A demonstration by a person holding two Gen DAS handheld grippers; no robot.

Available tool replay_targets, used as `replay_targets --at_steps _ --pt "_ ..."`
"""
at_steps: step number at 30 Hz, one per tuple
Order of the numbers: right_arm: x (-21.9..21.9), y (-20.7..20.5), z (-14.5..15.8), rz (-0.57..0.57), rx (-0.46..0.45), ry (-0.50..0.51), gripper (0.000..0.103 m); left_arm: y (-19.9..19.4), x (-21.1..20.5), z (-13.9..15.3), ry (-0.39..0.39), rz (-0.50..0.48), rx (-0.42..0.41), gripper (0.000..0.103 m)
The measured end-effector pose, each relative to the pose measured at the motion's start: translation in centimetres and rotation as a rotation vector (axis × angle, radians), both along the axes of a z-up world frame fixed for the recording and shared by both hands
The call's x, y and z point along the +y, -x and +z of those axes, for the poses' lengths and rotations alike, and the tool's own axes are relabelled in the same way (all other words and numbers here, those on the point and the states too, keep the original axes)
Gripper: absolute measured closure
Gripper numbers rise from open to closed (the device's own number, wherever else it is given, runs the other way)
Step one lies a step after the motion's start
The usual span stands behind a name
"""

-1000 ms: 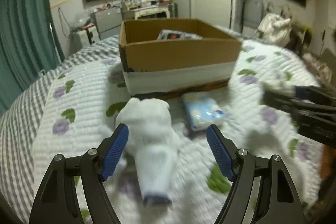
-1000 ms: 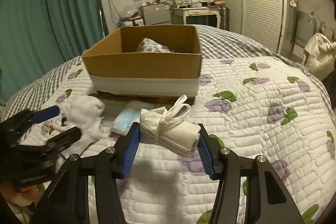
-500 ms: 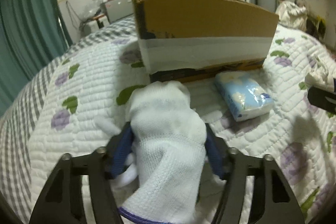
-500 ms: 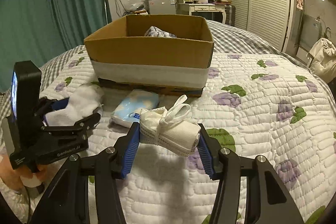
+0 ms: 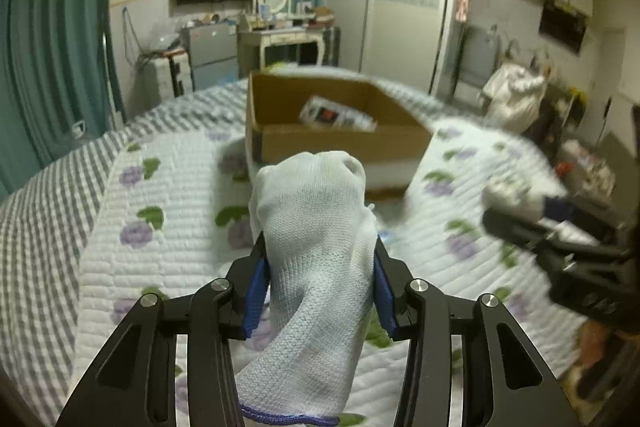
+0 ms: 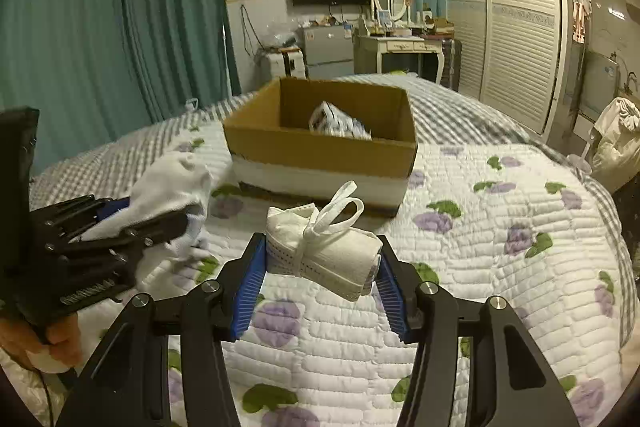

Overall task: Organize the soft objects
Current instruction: 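Lower the sock and gloves bundle into the box and open both grippers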

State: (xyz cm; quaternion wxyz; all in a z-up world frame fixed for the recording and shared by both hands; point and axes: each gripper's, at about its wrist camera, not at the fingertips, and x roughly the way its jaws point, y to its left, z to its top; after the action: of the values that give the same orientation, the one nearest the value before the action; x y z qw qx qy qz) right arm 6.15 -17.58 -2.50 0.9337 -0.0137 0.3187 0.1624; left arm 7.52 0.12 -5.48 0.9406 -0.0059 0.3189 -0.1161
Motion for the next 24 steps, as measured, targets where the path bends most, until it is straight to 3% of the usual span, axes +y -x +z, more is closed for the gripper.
replay_targets --at_steps 8,14,19,24 --pt "-1.2 -0.7 7.5 0.058 -0.083 -0.037 0.05 -0.4 0.1 7.2 0.071 -0.018 -0.069 0.059" --pt "-1.4 -4.8 12.4 0.093 -0.155 -0.003 0.05 -4.3 -1.1 10.4 0.03 0.006 -0.112 0.059" --pt "-1.0 -10.3 13.6 0.095 -0.171 0.026 0.05 -10.0 -3.0 10.0 -0.011 0.013 -0.115 0.059" --pt "0.0 -16.5 12.0 0.088 -0.147 0.082 0.05 -15.5 -4.3 7.3 -0.018 0.03 -0.074 0.059"
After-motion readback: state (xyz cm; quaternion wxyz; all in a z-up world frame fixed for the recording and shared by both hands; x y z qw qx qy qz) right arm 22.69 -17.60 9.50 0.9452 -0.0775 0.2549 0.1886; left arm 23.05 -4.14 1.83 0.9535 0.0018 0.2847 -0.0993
